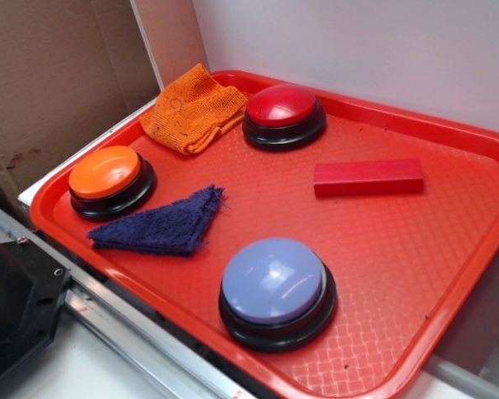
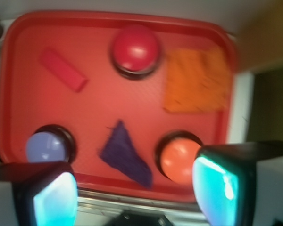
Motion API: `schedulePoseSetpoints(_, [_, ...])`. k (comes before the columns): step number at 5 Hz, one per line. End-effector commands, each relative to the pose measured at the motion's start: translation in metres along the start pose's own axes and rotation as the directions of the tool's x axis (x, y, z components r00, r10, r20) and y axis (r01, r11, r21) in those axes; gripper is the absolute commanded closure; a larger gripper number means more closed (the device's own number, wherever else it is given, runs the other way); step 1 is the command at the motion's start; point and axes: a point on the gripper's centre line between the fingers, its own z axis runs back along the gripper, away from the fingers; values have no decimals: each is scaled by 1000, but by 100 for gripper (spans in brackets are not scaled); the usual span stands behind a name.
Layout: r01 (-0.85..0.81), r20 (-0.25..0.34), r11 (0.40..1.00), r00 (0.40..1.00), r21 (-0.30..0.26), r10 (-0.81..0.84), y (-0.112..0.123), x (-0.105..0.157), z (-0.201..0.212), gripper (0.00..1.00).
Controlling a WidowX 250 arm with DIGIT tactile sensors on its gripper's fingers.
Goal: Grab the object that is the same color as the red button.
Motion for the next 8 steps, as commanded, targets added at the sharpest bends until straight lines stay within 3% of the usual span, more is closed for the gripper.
schedulePoseSetpoints(1, [298, -19, 954, 955, 37, -298, -106, 3, -9, 0])
schedulePoseSetpoints(3, [298, -19, 954, 955, 37, -298, -106, 3, -9, 0])
schedulePoseSetpoints(4, [332, -161, 943, 930, -21, -331, -108, -31, -60, 0])
schedulePoseSetpoints(5, [320, -165, 947, 934, -9, -317, -102, -16, -80, 0])
schedulePoseSetpoints(8, [213, -188, 976, 961, 37, -203, -66, 79, -97, 0])
